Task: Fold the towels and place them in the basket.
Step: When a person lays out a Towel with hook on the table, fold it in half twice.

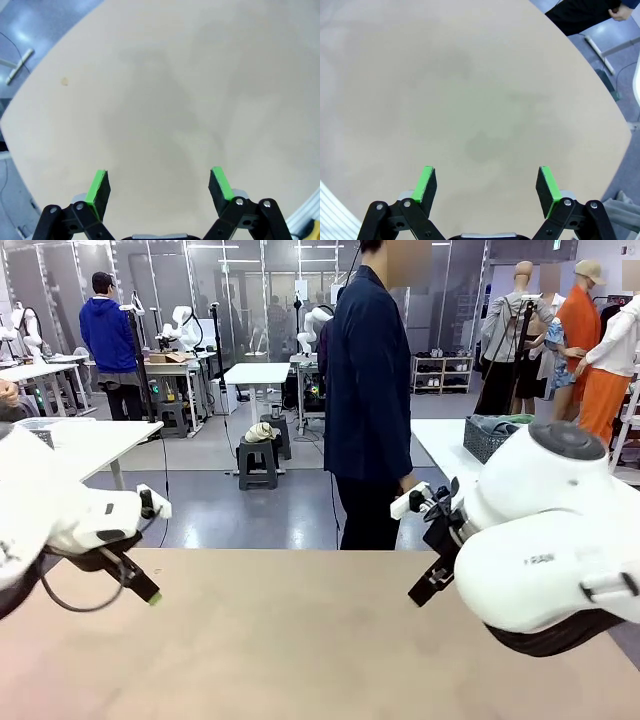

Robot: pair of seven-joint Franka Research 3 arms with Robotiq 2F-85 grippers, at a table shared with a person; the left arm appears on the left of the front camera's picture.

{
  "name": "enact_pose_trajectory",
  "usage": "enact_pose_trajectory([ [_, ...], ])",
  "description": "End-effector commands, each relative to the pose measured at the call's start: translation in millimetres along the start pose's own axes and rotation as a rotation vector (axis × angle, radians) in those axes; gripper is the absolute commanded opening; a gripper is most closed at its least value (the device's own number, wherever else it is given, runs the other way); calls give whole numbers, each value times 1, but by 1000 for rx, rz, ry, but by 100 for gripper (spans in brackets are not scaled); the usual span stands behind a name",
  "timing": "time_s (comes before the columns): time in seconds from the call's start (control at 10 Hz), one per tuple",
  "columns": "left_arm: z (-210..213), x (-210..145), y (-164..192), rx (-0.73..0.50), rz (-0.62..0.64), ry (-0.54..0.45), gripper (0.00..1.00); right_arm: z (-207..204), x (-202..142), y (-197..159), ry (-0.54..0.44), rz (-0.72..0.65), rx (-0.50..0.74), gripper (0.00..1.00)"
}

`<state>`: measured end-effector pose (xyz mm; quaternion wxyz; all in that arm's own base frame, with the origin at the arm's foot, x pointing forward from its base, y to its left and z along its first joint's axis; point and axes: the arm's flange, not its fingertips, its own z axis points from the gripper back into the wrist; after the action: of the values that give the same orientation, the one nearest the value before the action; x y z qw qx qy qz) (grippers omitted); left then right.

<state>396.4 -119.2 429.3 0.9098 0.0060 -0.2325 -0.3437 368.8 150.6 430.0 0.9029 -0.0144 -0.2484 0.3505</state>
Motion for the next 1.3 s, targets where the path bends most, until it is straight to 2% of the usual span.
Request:
enact_pose_trajectory([
  [0.0,46,8,18,-22,-26,-21,100,45,-21,-3,15,50,-5,100],
  [0.1,72,15,25,-21,-33,-63,100,72,-25,-2,3,70,-6,100],
  [0.4,137,32,43,41,-82,-67,100,143,-35,-8,-9,92,-50,100],
  [0.6,176,45,55,41,-93,-87,100,192,-34,-12,-35,101,-86,100],
  [0.9,214,57,75,15,-114,-116,100,259,-24,-12,-100,116,-118,100],
  [1.2,233,65,93,-31,-120,-145,100,310,-8,-22,-167,100,-92,100],
])
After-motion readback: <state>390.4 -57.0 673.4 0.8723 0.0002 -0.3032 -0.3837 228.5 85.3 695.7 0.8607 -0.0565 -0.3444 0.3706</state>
